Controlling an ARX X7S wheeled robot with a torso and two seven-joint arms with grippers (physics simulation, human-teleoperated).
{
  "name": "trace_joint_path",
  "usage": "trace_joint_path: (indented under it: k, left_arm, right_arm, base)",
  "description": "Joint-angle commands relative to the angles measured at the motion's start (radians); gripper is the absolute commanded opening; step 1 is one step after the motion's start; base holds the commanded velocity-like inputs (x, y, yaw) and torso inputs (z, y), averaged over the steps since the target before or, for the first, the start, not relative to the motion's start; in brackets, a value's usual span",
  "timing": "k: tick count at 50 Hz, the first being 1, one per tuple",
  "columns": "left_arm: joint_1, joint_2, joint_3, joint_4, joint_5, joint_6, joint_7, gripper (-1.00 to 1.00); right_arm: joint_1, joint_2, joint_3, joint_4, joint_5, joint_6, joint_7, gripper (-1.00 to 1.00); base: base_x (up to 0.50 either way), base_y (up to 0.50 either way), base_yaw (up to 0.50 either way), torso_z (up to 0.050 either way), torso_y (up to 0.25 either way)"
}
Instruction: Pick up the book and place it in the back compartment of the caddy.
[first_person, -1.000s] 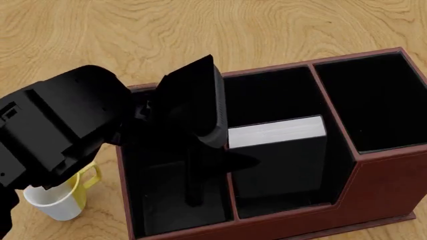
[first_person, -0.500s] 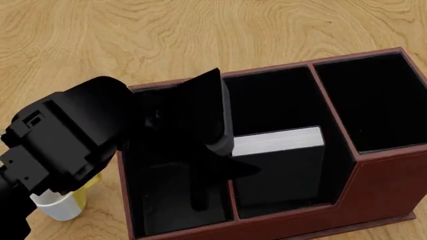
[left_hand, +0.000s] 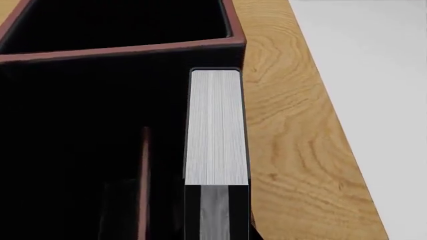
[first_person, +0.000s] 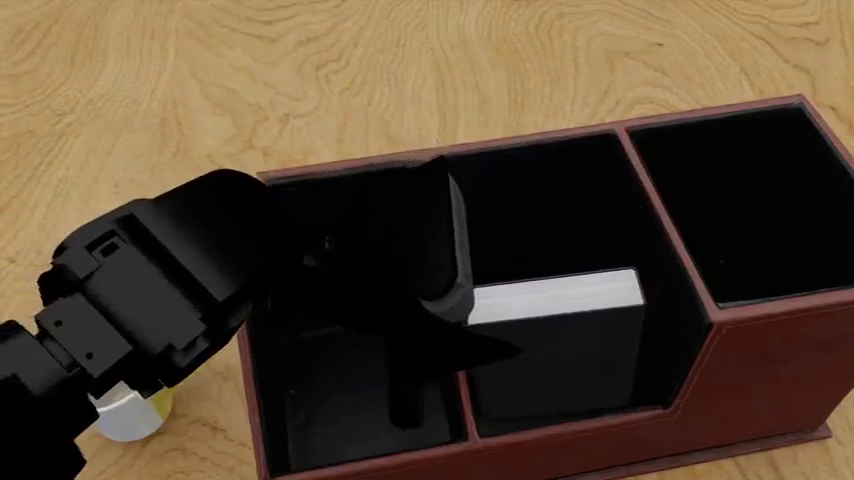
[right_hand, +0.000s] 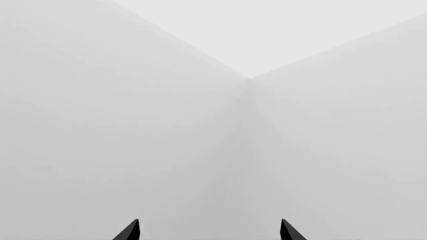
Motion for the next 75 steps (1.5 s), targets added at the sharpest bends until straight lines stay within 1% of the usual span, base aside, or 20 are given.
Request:
trace_joint_path:
  k: [1,8,14,24,39,40,65,75]
  left_arm:
    - [-0.035,0.013,0.144,-0.051,-0.195,0.078,-0.039,-1.0]
    - [-0.049,0.014,0.243,-0.066,-0.29,0.117,-0.058,-1.0]
    - [-0.045,0.014,0.294,-0.078,-0.336,0.146,-0.065,-1.0]
    - [-0.041,0.014,0.319,-0.079,-0.36,0.16,-0.07,-1.0]
    - [-0.034,0.014,0.322,-0.078,-0.357,0.161,-0.075,-1.0]
    - [-0.035,0.014,0.321,-0.076,-0.36,0.156,-0.079,1.0]
    - [-0.047,0.014,0.32,-0.07,-0.373,0.145,-0.093,1.0]
    - [-0.117,0.014,0.31,-0.053,-0.425,0.134,-0.093,1.0]
  right_arm:
    - [-0.025,-0.01,0.034,-0.002,-0.002,0.015,-0.007,1.0]
    - [-0.034,-0.007,0.053,-0.003,0.006,0.022,-0.006,1.0]
    - [-0.053,-0.023,0.073,-0.006,-0.005,0.035,-0.016,1.0]
    - [-0.071,-0.029,0.097,-0.008,-0.008,0.049,-0.025,1.0]
    - [-0.089,-0.039,0.109,-0.009,-0.022,0.052,-0.037,1.0]
    - [-0.09,-0.038,0.111,-0.009,-0.021,0.052,-0.037,1.0]
    - [-0.116,-0.031,0.156,-0.012,0.0,0.051,-0.033,1.0]
    - [-0.116,-0.032,0.166,-0.011,0.007,0.049,-0.03,1.0]
  base:
    - [0.0,0.0,0.0,0.0,0.0]
    - [0.0,0.0,0.0,0.0,0.001]
    - [0.0,0.0,0.0,0.0,0.0]
    - [0.0,0.0,0.0,0.0,0.001]
    - [0.0,0.0,0.0,0.001,0.001]
    - [0.0,0.0,0.0,0.0,0.0]
    - [0.0,0.0,0.0,0.0,0.0]
    - [0.0,0.0,0.0,0.0,0.0]
